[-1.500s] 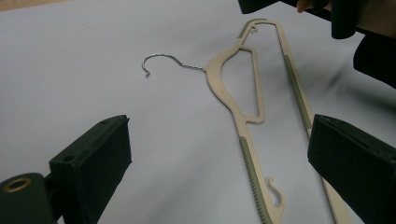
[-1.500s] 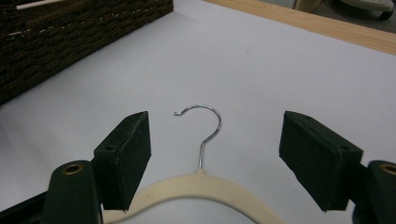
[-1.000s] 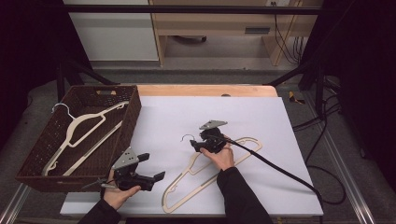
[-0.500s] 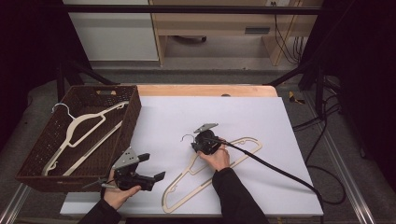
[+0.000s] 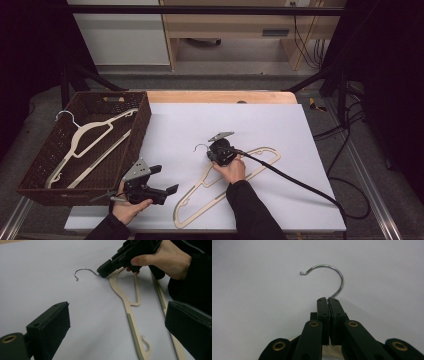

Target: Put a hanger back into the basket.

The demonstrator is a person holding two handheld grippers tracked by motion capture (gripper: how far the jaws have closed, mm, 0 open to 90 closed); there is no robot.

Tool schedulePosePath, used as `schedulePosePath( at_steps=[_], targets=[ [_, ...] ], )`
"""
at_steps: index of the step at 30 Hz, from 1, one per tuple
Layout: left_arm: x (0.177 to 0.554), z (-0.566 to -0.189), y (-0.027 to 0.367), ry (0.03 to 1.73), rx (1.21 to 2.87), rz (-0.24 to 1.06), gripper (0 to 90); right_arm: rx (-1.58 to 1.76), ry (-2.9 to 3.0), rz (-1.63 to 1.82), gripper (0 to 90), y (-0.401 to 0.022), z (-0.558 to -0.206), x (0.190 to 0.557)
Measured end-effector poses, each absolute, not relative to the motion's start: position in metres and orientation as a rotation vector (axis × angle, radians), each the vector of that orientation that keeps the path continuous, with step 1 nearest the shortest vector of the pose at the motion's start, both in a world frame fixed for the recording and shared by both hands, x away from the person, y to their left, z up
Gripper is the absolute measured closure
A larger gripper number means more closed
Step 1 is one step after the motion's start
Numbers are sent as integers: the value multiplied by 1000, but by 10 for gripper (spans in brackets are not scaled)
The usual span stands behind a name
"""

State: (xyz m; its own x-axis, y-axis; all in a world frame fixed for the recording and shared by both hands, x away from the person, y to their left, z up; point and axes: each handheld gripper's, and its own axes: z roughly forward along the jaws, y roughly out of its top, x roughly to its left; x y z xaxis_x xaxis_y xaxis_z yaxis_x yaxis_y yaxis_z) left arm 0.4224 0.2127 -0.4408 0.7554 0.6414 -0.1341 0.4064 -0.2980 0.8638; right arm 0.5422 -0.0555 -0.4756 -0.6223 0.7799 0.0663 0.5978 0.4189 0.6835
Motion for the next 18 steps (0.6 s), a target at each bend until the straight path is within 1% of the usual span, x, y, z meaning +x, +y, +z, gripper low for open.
schedulePosePath(
  at_steps=[9, 18],
  targets=[
    [428, -444, 203, 809, 1944, 251, 65, 1254, 2400, 1019, 889, -55, -474, 541],
    [448, -446, 174, 822, 2001, 215, 96, 1216, 2368, 1066, 889, -59, -459, 534]
  ],
)
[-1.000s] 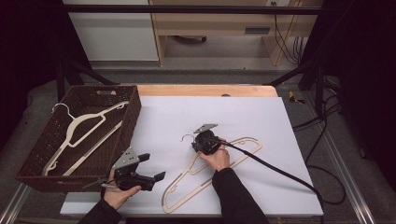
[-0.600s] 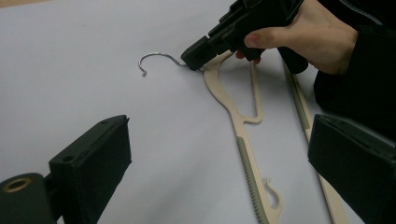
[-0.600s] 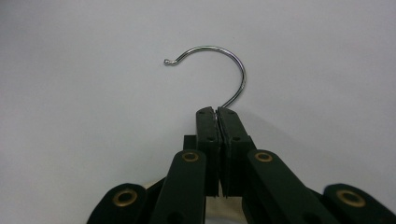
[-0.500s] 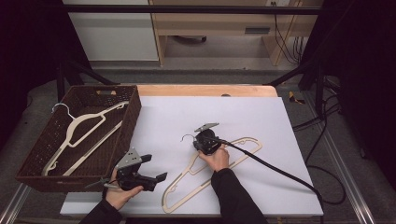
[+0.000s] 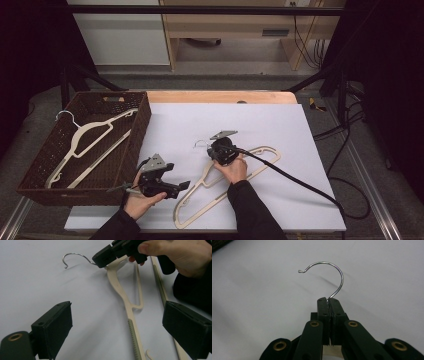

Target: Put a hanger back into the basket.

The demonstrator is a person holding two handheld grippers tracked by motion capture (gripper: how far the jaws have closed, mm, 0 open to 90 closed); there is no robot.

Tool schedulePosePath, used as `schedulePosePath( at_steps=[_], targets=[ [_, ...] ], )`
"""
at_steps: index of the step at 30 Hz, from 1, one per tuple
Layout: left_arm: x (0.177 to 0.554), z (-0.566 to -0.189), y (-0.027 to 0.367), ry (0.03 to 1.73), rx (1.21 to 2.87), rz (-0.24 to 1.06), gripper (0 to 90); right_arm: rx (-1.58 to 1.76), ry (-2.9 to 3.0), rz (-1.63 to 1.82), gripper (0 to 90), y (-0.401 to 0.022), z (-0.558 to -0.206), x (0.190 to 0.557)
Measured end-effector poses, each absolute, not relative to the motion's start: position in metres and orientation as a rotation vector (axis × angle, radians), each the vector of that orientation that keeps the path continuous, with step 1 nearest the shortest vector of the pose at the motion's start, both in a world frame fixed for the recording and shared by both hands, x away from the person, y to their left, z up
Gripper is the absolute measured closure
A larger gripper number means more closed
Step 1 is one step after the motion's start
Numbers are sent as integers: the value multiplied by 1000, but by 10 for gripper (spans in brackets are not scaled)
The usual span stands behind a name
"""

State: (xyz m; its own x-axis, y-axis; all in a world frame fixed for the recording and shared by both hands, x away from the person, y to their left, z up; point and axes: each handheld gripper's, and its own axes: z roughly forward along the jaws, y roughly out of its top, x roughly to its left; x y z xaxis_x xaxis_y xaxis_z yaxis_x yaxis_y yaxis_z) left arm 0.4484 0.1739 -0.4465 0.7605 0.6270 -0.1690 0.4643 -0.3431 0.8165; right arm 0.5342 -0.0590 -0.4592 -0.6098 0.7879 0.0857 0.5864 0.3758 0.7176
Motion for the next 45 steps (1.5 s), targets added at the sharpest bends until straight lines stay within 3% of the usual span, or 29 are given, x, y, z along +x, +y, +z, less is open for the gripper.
schedulePosePath(
  at_steps=[16, 34, 45],
  targets=[
    [479, -462, 126, 820, 2066, 132, 272, 1137, 2345, 1106, 889, -64, -448, 527],
    [493, -471, 106, 845, 2071, 13, 676, 1102, 2315, 1146, 889, -67, -436, 519],
    [485, -461, 106, 860, 2038, -12, 730, 1051, 2294, 1164, 875, -72, -421, 505]
  ],
)
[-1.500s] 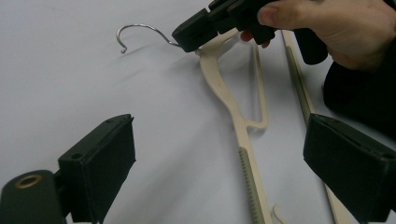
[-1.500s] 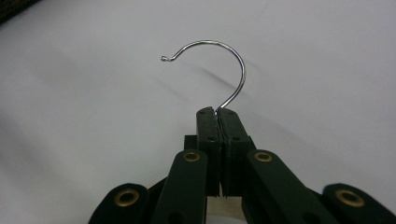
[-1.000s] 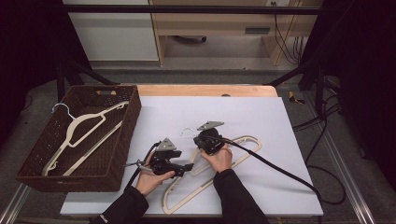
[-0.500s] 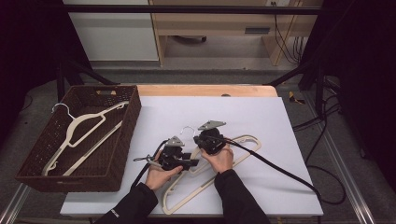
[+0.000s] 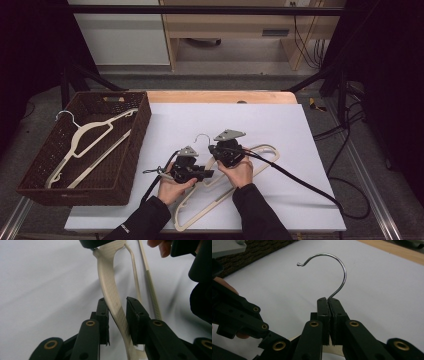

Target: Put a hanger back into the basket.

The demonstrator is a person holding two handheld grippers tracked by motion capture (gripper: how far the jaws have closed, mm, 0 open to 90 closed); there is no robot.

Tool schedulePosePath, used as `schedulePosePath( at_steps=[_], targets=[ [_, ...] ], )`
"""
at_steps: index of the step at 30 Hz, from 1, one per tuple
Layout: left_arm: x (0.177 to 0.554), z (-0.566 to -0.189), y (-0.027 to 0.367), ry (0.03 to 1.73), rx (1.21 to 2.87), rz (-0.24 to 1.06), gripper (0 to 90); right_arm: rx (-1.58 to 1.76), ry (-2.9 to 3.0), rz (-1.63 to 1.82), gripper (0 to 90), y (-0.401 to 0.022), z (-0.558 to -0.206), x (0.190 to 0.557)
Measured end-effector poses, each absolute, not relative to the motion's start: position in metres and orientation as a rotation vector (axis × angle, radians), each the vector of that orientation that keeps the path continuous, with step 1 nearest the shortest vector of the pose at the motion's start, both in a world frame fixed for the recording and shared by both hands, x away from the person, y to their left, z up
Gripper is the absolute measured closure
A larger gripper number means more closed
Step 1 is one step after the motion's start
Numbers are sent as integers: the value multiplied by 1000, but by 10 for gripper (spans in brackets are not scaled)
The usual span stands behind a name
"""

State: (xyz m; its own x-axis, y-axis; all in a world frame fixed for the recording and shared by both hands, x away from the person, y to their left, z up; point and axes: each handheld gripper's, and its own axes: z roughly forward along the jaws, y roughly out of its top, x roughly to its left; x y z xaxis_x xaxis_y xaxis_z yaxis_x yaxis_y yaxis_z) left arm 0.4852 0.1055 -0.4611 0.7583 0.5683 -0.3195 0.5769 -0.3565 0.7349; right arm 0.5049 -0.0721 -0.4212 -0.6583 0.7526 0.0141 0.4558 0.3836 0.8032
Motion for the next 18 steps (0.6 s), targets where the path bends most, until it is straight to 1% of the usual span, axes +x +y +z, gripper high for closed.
schedulePosePath(
  at_steps=[4, 5, 7, 15, 18],
  targets=[
    [482, -457, 104, 871, 2032, -11, 742, 1018, 2282, 1251, 800, -82, -412, 495],
    [481, -456, 104, 871, 2029, -14, 748, 1002, 2271, 1272, 764, -90, -409, 490],
    [479, -455, 104, 872, 2020, -22, 752, 1000, 2266, 1282, 747, -94, -408, 488],
    [469, -445, 100, 852, 1980, -41, 791, 984, 2176, 1421, 532, -147, -400, 460],
    [465, -441, 99, 839, 1969, -55, 807, 1007, 2120, 1477, 437, -168, -399, 452]
  ],
)
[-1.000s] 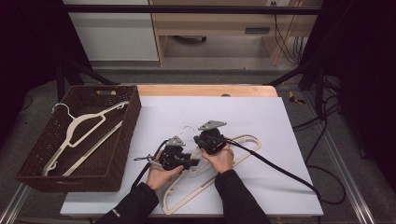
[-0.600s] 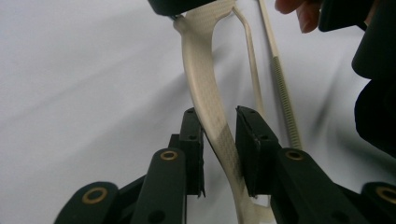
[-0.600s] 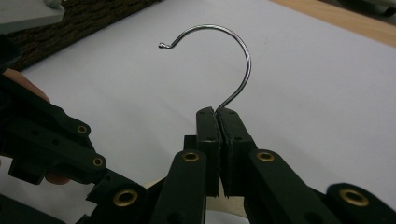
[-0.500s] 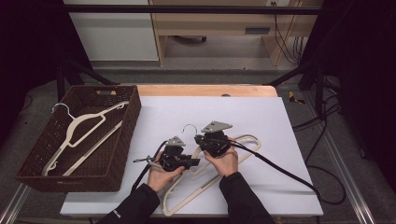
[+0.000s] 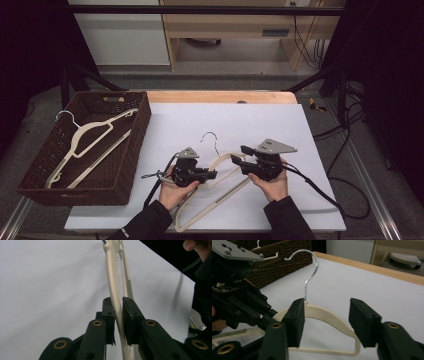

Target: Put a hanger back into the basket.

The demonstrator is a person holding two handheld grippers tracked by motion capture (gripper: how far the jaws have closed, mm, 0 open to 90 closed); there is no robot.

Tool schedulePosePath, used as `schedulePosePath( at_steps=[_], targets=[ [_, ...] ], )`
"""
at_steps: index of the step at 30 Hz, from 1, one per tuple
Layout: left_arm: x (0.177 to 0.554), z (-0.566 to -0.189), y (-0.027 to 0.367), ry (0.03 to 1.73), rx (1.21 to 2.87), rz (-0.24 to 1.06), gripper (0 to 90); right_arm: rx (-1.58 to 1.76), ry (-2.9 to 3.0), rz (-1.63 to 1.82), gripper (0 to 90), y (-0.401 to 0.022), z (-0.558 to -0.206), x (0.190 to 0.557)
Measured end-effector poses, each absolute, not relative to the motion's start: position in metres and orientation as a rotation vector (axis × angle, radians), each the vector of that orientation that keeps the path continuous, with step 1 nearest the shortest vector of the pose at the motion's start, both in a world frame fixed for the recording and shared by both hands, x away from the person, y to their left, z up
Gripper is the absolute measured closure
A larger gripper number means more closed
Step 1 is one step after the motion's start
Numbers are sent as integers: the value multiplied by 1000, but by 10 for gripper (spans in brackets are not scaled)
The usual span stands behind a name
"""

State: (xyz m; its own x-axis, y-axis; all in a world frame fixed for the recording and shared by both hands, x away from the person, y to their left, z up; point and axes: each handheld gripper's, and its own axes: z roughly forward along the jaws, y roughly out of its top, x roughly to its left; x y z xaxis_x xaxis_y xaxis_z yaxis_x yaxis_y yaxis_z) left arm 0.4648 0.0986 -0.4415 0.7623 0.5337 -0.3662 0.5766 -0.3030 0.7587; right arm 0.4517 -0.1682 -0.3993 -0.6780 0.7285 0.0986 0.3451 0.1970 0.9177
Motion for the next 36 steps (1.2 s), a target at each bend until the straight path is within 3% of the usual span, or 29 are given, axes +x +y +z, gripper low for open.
schedulePosePath(
  at_steps=[7, 12, 24, 36],
  targets=[
    [455, -435, 97, 801, 1946, -74, 840, 1044, 2074, 1481, 229, -204, -402, 438],
    [450, -431, 98, 778, 1944, -75, 850, 1064, 2057, 1443, 139, -220, -405, 431],
    [443, -409, 121, 722, 1937, 16, 852, 1092, 2007, 1456, 64, -233, -403, 424],
    [437, -374, 144, 691, 1925, 118, 855, 1115, 1966, 1459, 45, -243, -401, 422]
  ],
)
